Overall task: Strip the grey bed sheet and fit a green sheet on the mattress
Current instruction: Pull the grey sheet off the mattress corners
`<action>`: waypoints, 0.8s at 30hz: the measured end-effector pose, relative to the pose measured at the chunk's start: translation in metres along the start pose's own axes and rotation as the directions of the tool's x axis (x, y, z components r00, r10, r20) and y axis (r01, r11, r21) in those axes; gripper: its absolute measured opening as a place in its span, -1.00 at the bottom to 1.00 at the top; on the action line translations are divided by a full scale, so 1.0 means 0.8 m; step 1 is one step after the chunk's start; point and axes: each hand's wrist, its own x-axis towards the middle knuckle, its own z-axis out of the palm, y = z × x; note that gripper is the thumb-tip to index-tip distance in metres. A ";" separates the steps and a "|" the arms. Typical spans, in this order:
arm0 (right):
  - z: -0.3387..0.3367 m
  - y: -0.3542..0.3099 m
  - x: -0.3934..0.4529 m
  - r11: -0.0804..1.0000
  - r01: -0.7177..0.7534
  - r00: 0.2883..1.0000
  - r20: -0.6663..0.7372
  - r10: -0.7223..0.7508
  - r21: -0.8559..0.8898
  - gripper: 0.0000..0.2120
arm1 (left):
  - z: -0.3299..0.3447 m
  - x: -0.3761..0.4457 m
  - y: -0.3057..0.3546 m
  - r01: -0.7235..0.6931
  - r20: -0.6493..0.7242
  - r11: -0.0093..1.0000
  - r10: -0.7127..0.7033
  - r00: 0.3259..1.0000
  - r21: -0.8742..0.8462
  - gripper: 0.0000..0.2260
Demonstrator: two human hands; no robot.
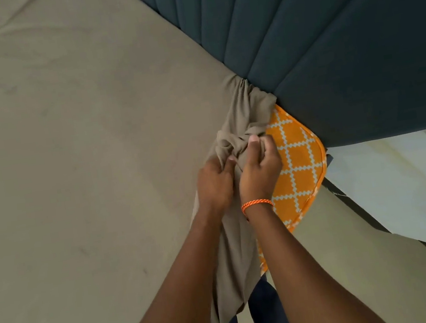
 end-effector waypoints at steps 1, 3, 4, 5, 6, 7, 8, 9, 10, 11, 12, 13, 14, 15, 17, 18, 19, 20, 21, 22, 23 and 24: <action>-0.003 -0.009 0.001 1.000 0.023 0.999 -0.028 -0.023 -0.016 -0.75 | 0.002 -0.005 0.010 0.129 0.156 0.979 -0.104 0.982 -0.157 -0.65; -0.008 -0.024 0.001 0.988 0.081 0.994 -0.057 -0.089 -0.128 -0.77 | 0.006 -0.021 0.027 0.403 0.455 0.857 -0.233 0.859 -0.322 -0.71; -0.009 -0.030 0.000 0.984 0.117 0.992 -0.030 -0.122 -0.134 -0.81 | 0.008 -0.027 0.028 0.441 0.512 0.837 -0.238 0.826 -0.323 -0.79; -0.009 -0.034 0.000 0.986 0.134 0.990 0.050 -0.129 -0.102 -0.83 | 0.009 -0.031 0.027 0.393 0.496 0.869 -0.210 0.842 -0.299 -0.85; -0.007 -0.035 -0.001 0.990 0.115 0.980 0.173 -0.100 -0.081 -0.80 | 0.009 -0.032 0.023 0.277 0.390 0.928 -0.166 0.906 -0.249 -0.88; -0.004 -0.034 -0.001 0.993 0.073 0.951 0.306 -0.041 -0.094 -0.71 | 0.009 -0.029 0.012 0.178 0.221 0.965 -0.134 0.966 -0.193 -0.88; 0.000 -0.030 -0.002 0.990 0.039 0.918 0.395 0.018 -0.137 -0.61 | 0.007 -0.025 0.005 0.143 0.025 0.976 -0.140 0.990 -0.163 -0.87; 0.003 -0.023 -0.002 0.980 0.032 0.909 0.413 0.053 -0.196 -0.50 | 0.002 -0.020 0.000 0.146 -0.168 0.972 -0.177 0.970 -0.184 -0.84; 0.006 -0.015 0.000 0.970 0.034 0.925 0.374 0.061 -0.242 -0.44 | -0.006 -0.015 -0.003 0.148 -0.332 0.965 -0.216 0.918 -0.217 -0.80; 0.006 -0.009 0.002 0.960 0.048 0.954 0.298 0.038 -0.277 -0.42 | -0.014 -0.010 -0.007 0.125 -0.446 0.964 -0.220 0.867 -0.234 -0.78; 0.005 -0.003 0.007 0.946 0.071 0.979 0.205 -0.005 -0.317 -0.44 | -0.023 -0.006 -0.009 0.095 -0.509 0.971 -0.196 0.838 -0.218 -0.78; 0.004 0.001 0.015 0.926 0.097 0.992 0.106 -0.063 -0.366 -0.49 | -0.029 -0.003 -0.010 0.053 -0.539 0.980 -0.150 0.829 -0.191 -0.80; 0.003 0.003 0.024 0.906 0.105 0.994 0.007 -0.112 -0.410 -0.58 | -0.034 0.001 -0.012 0.010 -0.535 0.987 -0.095 0.840 -0.159 -0.80; 0.002 0.004 0.036 0.896 0.085 0.987 -0.087 -0.136 -0.436 -0.68 | -0.038 0.008 -0.016 -0.037 -0.502 0.990 -0.036 0.864 -0.134 -0.79; 0.010 0.008 0.067 0.862 -0.036 0.976 -0.202 -0.078 -0.505 -0.71 | -0.037 0.019 -0.017 -0.107 -0.372 0.990 0.068 0.926 -0.087 -0.74; 0.017 0.009 0.084 0.827 -0.128 0.977 -0.212 0.011 -0.548 -0.64 | -0.034 0.024 -0.014 -0.129 -0.285 0.988 0.099 0.953 -0.085 -0.71; 0.026 0.008 0.100 0.781 -0.219 0.972 -0.204 0.119 -0.585 -0.57 | -0.029 0.028 -0.013 -0.128 -0.194 0.987 0.107 0.975 -0.100 -0.67; 0.038 0.008 0.116 0.752 -0.290 0.957 -0.189 0.220 -0.592 -0.53 | -0.023 0.029 -0.010 -0.106 -0.104 0.988 0.095 0.990 -0.108 -0.60; 0.050 0.004 0.129 0.756 -0.341 0.939 -0.165 0.301 -0.559 -0.52 | -0.015 0.031 -0.011 -0.080 -0.024 0.992 0.078 0.997 -0.095 -0.55; 0.063 0.005 0.141 0.794 -0.380 0.922 -0.128 0.365 -0.475 -0.53 | -0.009 0.031 -0.010 -0.044 0.047 0.997 0.047 0.998 -0.065 -0.55; 0.075 0.004 0.148 0.846 -0.401 0.913 -0.076 0.401 -0.350 -0.57 | -0.003 0.030 -0.010 -0.014 0.104 0.999 0.020 0.994 -0.052 -0.61; 0.087 0.008 0.153 0.890 -0.390 0.917 -0.014 0.398 -0.238 -0.62 | 0.000 0.029 -0.010 0.007 0.142 0.999 0.000 0.990 -0.051 -0.71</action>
